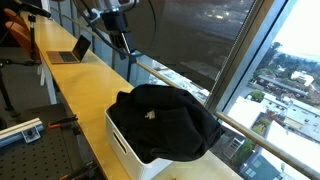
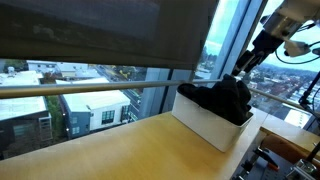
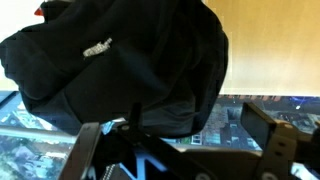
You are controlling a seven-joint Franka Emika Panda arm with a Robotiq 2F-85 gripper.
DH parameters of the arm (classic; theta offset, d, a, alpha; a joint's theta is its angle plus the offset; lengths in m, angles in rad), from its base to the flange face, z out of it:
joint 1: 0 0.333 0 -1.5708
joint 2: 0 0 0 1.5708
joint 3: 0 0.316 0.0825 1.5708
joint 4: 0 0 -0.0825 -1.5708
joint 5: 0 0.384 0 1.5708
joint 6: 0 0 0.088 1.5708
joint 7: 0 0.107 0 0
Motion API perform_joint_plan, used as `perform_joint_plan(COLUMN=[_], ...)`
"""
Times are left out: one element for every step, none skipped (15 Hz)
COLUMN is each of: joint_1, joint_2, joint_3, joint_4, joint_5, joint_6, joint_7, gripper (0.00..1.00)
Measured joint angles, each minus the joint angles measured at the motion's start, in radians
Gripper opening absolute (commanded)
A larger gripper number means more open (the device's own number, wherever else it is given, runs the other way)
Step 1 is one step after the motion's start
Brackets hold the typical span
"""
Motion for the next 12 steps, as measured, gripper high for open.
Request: perform_joint_plan(joint_1=[0.01,0.022,0.026,0.022,0.017,0.011,0.006,0.006,0.005,0.005,0.005,0.005], joint_2=[-0.037,-0.063,-0.078,-0.081,-0.078,-0.071,-0.066,-0.063,-0.062,-0.062,-0.062,-0.062], joint_3=[0.014,0.027,0.038,0.043,0.043,0.043,0.043,0.043,0.043,0.043,0.043,0.043], joint_4=[0.006,0.012,0.014,0.011,0.007,0.006,0.006,0.006,0.006,0.006,0.006,0.006], joint_5=[0.033,0.068,0.075,0.075,0.075,0.075,0.075,0.075,0.075,0.075,0.075,0.075], joint_6=[-0.009,-0.009,-0.01,-0.01,-0.01,-0.01,-0.01,-0.01,-0.01,-0.009,-0.009,-0.009], joint_7=[-0.012,-0.016,-0.016,-0.015,-0.015,-0.015,-0.015,-0.015,-0.015,-0.015,-0.015,-0.015], gripper=[1.0,1.0,1.0,1.0,1.0,1.0,1.0,1.0,1.0,1.0,1.0,1.0])
